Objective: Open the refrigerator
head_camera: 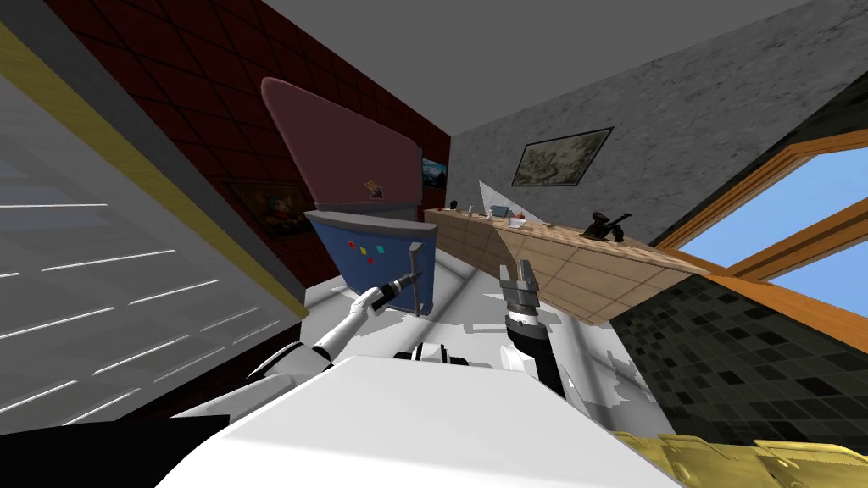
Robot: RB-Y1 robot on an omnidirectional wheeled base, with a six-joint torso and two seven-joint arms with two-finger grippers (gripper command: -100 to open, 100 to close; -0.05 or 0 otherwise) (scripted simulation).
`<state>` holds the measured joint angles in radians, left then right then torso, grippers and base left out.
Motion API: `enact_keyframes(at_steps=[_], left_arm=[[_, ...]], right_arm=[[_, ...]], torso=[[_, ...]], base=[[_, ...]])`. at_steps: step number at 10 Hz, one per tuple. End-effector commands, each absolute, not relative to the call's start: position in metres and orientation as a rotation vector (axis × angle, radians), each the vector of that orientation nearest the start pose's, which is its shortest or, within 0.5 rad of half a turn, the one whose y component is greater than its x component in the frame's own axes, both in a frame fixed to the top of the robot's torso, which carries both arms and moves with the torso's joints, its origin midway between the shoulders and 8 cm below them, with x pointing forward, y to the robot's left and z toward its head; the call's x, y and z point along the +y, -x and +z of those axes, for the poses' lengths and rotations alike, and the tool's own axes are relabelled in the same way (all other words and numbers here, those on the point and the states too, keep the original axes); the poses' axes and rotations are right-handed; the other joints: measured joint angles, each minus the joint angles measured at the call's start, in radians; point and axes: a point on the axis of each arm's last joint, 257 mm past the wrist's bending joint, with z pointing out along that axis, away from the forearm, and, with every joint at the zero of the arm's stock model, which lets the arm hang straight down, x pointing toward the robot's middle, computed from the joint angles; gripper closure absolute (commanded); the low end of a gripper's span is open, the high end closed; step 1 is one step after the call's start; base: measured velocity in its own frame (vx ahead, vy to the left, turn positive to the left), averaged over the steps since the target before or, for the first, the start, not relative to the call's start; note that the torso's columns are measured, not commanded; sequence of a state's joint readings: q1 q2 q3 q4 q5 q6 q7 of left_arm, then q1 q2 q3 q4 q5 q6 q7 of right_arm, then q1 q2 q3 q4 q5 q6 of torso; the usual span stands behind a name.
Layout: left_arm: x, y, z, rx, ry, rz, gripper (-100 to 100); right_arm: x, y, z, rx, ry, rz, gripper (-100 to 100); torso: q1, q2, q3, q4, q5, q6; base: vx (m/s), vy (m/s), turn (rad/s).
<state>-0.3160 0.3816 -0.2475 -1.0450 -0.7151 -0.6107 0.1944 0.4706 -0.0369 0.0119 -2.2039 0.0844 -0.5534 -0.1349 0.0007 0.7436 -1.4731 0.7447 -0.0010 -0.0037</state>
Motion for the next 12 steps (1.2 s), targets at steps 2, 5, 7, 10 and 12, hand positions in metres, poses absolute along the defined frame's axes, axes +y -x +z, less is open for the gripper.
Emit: enact_keyframes(at_steps=[2, 5, 7, 10, 12], left_arm=[[0.148, -0.571, -0.238, 1.689, 0.007, -1.025, -100], [0.155, -0.582, -0.22, 1.689, 0.008, -1.022, -100], [0.16, -0.589, -0.208, 1.688, 0.01, -1.019, -100], [0.159, -0.589, -0.212, 1.689, 0.012, -1.018, 0], [0.159, -0.589, -0.212, 1.689, 0.012, -1.018, 0]], right_arm=[[-0.259, -0.354, 0.009, 0.662, -0.629, 1.402, 0], [-0.259, -0.354, 0.009, 0.662, -0.629, 1.402, 0], [-0.259, -0.354, 0.009, 0.662, -0.629, 1.402, 0], [-0.259, -0.354, 0.009, 0.662, -0.629, 1.402, 0], [-0.259, -0.354, 0.009, 0.662, -0.629, 1.402, 0]], torso=[[-0.005, -0.011, -0.007, -0.006, -0.001, 0.004], [0.0, -0.004, -0.002, -0.006, 0.001, 0.004], [0.0, -0.005, -0.002, -0.006, 0.001, 0.004], [0.0, -0.006, -0.003, -0.007, 0.001, 0.004], [-0.001, -0.006, -0.003, -0.007, 0.001, 0.004]], base=[[-0.017, -0.048, -0.007], [-0.037, -0.036, -0.021], [-0.038, -0.022, -0.014], [-0.005, -0.003, -0.001], [0.0, 0.0, 0.0]])
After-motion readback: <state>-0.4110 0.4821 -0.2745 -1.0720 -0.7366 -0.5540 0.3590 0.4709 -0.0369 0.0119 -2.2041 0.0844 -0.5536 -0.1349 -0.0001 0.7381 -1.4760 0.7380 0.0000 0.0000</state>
